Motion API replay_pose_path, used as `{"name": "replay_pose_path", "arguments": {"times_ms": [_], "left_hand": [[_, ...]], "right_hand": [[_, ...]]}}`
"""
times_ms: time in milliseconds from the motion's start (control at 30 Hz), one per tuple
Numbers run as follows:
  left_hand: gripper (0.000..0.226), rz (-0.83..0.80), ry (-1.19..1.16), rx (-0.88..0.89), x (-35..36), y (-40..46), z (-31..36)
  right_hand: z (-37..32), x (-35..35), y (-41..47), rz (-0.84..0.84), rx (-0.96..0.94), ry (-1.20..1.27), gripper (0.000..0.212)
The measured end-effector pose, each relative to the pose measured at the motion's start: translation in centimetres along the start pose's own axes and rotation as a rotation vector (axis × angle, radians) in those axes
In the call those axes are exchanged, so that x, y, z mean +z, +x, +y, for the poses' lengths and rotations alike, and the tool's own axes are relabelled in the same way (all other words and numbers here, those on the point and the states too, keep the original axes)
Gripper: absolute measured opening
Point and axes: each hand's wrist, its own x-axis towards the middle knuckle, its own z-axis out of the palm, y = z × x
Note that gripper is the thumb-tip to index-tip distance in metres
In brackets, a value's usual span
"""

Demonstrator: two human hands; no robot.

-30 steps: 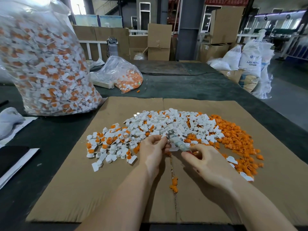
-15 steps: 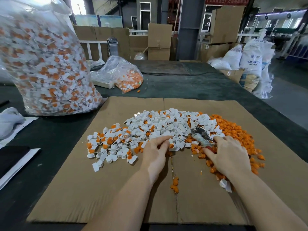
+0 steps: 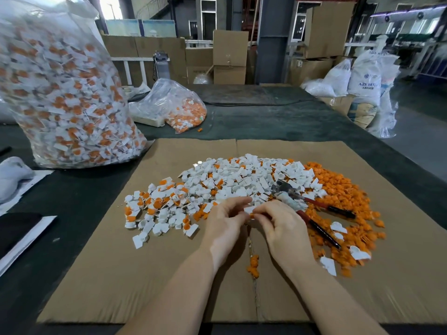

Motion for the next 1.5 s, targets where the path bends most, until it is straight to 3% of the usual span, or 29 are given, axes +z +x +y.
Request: {"name": "replay_pose_path", "arguments": {"times_ms": [100,467,633,867,1033,1167,1300,1400,1500], "left_hand": [[0.038,-0.072,0.158,0.082,0.1,-0.2,-0.2],[0.029,-0.003,0.322,0.158,0.7,-0.1,-0.3],[0.024,0.051,0.303,0.139,1.0,-0.3,-0.4],[0.012,0.369,0.485,0.193,-2.2,1.3,0.3],[0.019,0.584,0.897,0.057,-6.5,2.6,0.6],[0.026,0.551,1.015,-0.062,-7.8,2.8,0.4],[0.029,0.549,1.035,-0.058,-7.6,3.0,0.3],[0.027,0.558,0.983,0.042,-6.7,2.9,0.2],[0.017,0.433,0.916,0.222,-4.9,2.5,0.1]], "right_hand": [[0.2,0.2,-0.2,0.024,0.089,0.053,0.005],[0.3,0.0,-0.6,-0.017,0.108,0.129,0.009],[0.5,0.1,-0.6,0.095,0.131,0.045,0.007],[1.1,0.5,-0.6,0.230,0.368,-0.112,0.012],[1.1,0.7,-0.7,0.240,0.407,-0.206,0.014],[1.2,1.0,-0.7,0.240,0.416,-0.248,0.016],[1.4,1.2,-0.7,0.207,0.429,-0.297,0.017],[1.4,1.3,-0.7,0.223,0.413,-0.317,0.016],[1.4,1.4,-0.7,0.243,0.387,-0.322,0.017]]}}
